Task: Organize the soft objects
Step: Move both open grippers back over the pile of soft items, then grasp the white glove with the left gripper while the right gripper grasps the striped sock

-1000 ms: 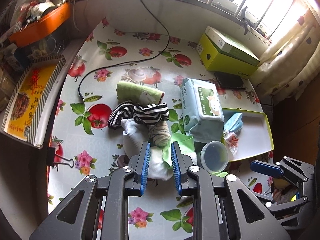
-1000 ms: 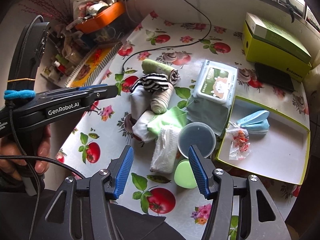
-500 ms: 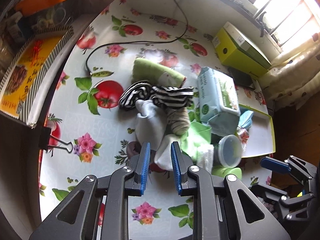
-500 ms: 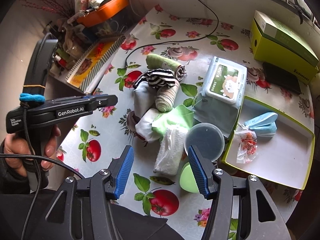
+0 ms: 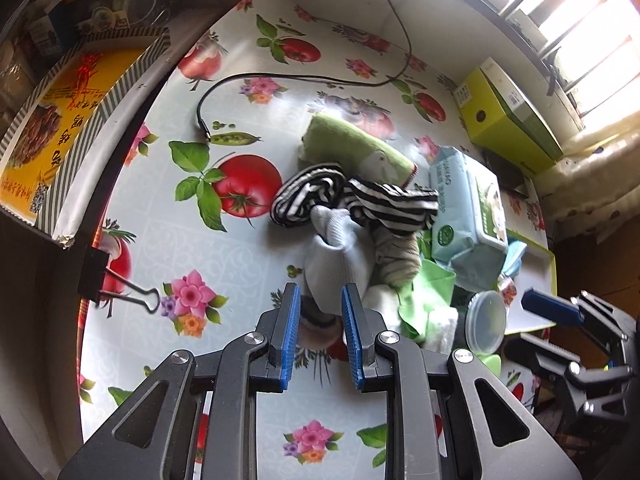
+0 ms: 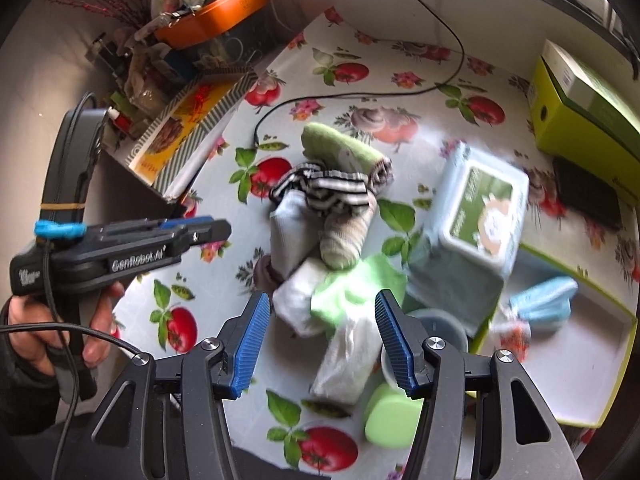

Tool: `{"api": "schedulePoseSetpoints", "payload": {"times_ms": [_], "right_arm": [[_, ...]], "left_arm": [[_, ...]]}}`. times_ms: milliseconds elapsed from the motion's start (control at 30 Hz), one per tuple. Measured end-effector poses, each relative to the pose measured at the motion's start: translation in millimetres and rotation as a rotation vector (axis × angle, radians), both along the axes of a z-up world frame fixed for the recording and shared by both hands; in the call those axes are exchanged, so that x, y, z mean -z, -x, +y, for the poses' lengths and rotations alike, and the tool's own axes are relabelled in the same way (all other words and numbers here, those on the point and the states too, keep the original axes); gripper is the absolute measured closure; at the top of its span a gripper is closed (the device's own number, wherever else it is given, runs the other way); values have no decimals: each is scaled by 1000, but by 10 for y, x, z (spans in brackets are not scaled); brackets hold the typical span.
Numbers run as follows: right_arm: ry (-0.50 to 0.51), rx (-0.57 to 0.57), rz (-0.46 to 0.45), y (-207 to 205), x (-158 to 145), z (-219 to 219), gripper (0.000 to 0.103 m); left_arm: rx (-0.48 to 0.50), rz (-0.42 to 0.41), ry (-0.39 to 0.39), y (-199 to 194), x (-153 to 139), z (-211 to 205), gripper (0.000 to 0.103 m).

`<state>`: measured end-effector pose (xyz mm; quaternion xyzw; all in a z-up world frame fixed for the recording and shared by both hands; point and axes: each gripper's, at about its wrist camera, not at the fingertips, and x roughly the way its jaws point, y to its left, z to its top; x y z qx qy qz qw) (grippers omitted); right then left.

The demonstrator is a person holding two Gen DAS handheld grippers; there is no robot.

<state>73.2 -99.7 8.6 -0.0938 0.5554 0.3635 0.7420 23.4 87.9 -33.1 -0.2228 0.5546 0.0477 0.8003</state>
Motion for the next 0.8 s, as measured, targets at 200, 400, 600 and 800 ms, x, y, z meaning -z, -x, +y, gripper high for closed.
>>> {"api": "schedulePoseSetpoints", "payload": {"times_ms": [200,400,600,800], "right_arm": [[12,-19,5,-263,116,310,47],[46,-23,17,-504,311,554,47],[57,-7,45,-720,509,693,47],[70,-11,62,-792,622,717,90]], "left_arm": [[-10,-5,15,-39,51,104,80],[-33,4,32,-73,138,211,69],[-40,9,40,-144,201,279,69],[-20,16,59,-220,266,258,68]]}}
